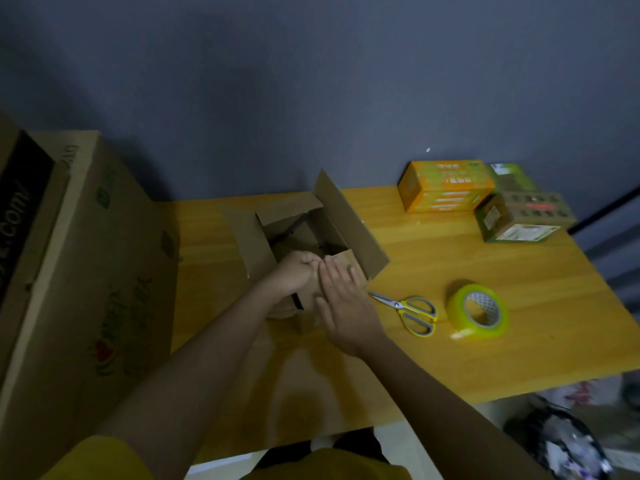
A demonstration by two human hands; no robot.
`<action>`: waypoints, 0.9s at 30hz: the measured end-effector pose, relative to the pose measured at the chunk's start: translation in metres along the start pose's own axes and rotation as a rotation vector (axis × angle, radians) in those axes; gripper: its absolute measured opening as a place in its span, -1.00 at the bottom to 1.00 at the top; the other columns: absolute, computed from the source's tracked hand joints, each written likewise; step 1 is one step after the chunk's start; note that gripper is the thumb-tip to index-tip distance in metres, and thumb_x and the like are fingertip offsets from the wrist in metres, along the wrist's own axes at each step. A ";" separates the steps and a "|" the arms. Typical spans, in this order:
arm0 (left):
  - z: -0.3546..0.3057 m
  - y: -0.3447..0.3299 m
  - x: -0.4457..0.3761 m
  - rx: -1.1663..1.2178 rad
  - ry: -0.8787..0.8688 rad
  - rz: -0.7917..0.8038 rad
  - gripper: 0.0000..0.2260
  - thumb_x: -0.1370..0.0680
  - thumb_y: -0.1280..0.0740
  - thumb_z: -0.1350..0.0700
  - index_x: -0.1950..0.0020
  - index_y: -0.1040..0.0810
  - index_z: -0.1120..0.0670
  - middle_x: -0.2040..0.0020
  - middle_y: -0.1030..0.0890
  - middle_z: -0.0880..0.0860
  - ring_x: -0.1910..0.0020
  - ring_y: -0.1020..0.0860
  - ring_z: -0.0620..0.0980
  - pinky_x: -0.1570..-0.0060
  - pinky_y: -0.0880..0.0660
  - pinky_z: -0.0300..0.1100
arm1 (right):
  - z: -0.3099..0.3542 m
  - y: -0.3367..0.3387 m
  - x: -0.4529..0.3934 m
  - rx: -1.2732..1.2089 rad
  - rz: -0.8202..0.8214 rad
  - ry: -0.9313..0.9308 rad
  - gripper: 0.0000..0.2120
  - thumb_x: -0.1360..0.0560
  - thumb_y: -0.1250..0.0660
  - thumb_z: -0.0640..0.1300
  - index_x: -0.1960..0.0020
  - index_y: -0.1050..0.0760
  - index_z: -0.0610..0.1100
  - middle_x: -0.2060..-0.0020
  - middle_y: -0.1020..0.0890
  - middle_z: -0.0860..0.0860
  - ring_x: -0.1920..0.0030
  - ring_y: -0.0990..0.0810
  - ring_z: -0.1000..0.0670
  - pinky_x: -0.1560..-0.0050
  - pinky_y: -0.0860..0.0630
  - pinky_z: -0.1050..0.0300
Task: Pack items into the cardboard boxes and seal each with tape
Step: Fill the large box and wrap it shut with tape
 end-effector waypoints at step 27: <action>-0.063 0.071 0.016 -1.123 -0.109 -0.374 -0.63 -0.61 -0.21 0.12 -0.42 -0.35 -0.05 -0.53 -0.07 0.15 -0.52 0.01 0.18 -0.47 0.17 0.23 | -0.043 0.116 -0.096 -0.032 0.104 0.023 -0.82 -0.60 -0.19 -0.10 0.07 -0.55 -0.10 0.12 -0.60 -0.10 0.01 -0.55 -0.18 0.07 -0.44 -0.02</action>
Point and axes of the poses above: each hand's wrist, its own x-axis away from the middle knuckle, its own y-axis out of the back of the hand, z = x × y, the point moved 10 cm from there along -x, towards the middle knuckle
